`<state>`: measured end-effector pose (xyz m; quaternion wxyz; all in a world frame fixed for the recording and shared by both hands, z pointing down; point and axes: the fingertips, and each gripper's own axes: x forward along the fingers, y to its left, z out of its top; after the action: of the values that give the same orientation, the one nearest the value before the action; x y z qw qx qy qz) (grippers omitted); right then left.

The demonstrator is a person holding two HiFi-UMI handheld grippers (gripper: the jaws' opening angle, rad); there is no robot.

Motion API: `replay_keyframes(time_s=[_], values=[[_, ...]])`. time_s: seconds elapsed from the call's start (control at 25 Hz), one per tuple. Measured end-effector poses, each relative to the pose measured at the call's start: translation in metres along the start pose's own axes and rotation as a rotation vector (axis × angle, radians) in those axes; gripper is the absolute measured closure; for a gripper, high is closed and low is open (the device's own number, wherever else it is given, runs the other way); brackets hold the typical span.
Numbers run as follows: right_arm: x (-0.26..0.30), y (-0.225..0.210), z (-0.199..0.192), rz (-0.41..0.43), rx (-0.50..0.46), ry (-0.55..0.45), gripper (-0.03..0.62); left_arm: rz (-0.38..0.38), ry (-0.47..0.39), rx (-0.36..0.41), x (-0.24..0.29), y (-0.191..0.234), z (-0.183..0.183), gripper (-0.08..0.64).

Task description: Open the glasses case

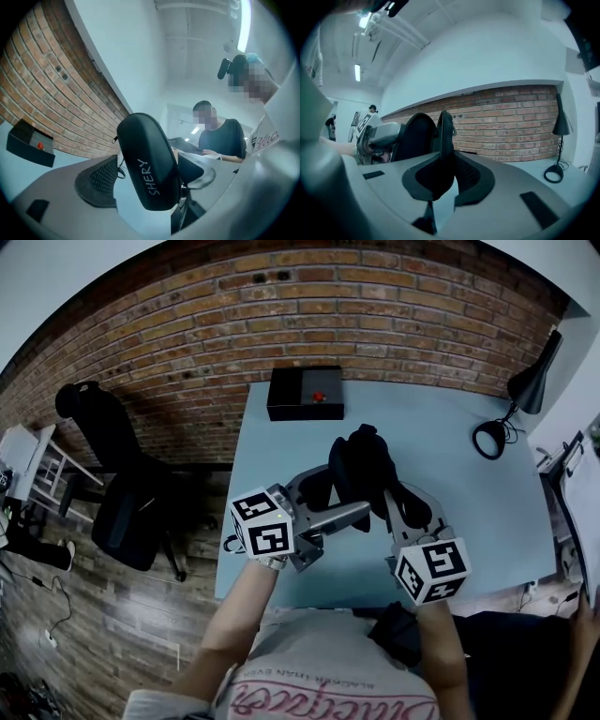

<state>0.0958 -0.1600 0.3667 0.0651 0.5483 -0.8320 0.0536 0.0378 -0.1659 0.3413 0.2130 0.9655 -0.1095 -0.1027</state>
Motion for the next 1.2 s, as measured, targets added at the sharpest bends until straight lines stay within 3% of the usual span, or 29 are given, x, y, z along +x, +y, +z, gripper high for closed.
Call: replay_keyframes(time_s=[0.12, 0.28, 0.52, 0.64, 0.84, 1.2], values=[[-0.006, -0.016, 0.005, -0.019, 0.078, -0.029, 0.531, 0.067, -0.033, 0.054, -0.006, 0.008, 0.008, 0.143], [-0.013, -0.024, 0.013, -0.040, 0.110, -0.067, 0.531, 0.151, -0.076, 0.132, -0.013, 0.013, 0.017, 0.143], [-0.014, -0.025, 0.012, -0.086, 0.128, -0.066, 0.531, 0.331, -0.123, 0.381, -0.020, 0.007, 0.028, 0.144], [-0.014, -0.027, 0.010, -0.097, 0.164, -0.069, 0.531, 0.415, -0.129, 0.468, -0.022, 0.007, 0.030, 0.147], [-0.015, -0.022, 0.008, -0.106, 0.184, -0.073, 0.531, 0.479, -0.128, 0.506, -0.030, 0.007, 0.027, 0.153], [-0.014, -0.013, 0.008, -0.109, 0.181, -0.077, 0.531, 0.498, -0.101, 0.555, -0.028, 0.001, 0.023, 0.158]])
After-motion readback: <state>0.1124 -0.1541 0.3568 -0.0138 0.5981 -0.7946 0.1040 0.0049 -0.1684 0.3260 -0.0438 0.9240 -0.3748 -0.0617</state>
